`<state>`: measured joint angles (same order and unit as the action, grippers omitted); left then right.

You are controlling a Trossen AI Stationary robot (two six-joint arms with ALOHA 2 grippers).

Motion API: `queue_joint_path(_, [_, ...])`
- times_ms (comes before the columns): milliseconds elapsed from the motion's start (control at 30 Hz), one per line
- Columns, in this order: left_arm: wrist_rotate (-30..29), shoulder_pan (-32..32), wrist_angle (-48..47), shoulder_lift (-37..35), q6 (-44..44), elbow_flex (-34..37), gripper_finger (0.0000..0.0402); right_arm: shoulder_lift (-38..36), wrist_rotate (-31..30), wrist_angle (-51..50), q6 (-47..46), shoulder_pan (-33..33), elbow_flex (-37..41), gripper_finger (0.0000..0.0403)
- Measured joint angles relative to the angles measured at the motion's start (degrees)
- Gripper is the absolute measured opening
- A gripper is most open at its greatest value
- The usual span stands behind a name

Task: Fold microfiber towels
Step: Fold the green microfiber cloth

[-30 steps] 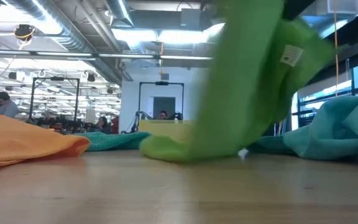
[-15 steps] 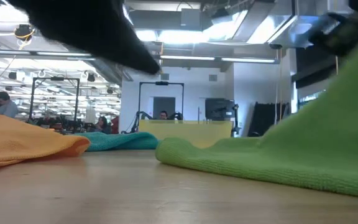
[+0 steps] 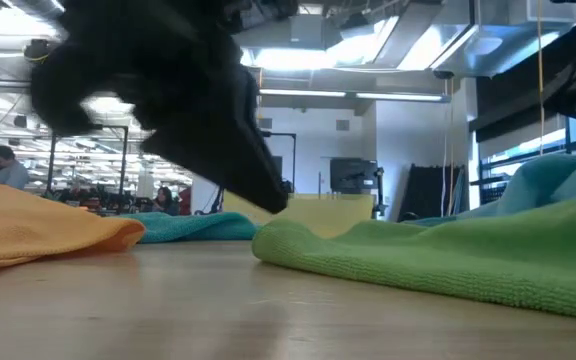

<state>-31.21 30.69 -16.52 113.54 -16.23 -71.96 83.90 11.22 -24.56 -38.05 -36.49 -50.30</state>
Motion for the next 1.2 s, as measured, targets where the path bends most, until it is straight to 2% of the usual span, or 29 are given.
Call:
queue_joint_path(100, [0.0,-1.4,-2.8,0.0,-8.1,0.0,0.0115,-0.1,3.6,-1.9,-1.7,0.0,-0.3,0.0226])
queue_joint_path(233, [3.4,-2.2,-5.7,0.0,-19.1,0.0,0.0142,-0.1,4.5,-7.4,-2.2,0.0,-2.8,0.0235])
queue_joint_path(400, [4.4,-1.8,-8.9,0.0,-25.4,0.0,0.0149,-0.2,1.5,-9.7,-0.1,0.0,-5.2,0.0222])
queue_joint_path(567, [3.6,-2.0,-8.3,0.0,-25.1,0.3,0.0150,-0.2,-0.8,-9.8,2.0,0.0,-5.6,0.0215])
queue_joint_path(800, [3.9,-3.9,3.7,-2.4,-20.6,10.2,0.0150,-0.2,-2.7,-10.9,3.5,0.0,-5.7,0.0214])
queue_joint_path(967, [5.2,-2.5,22.8,-8.8,-15.7,18.7,0.0149,-0.2,-7.6,-14.8,3.6,0.0,-5.0,0.0214])
queue_joint_path(1200, [4.9,0.3,32.6,-8.7,-11.1,20.1,0.0149,-0.2,-6.7,-10.4,3.1,-2.2,-0.1,0.0214])
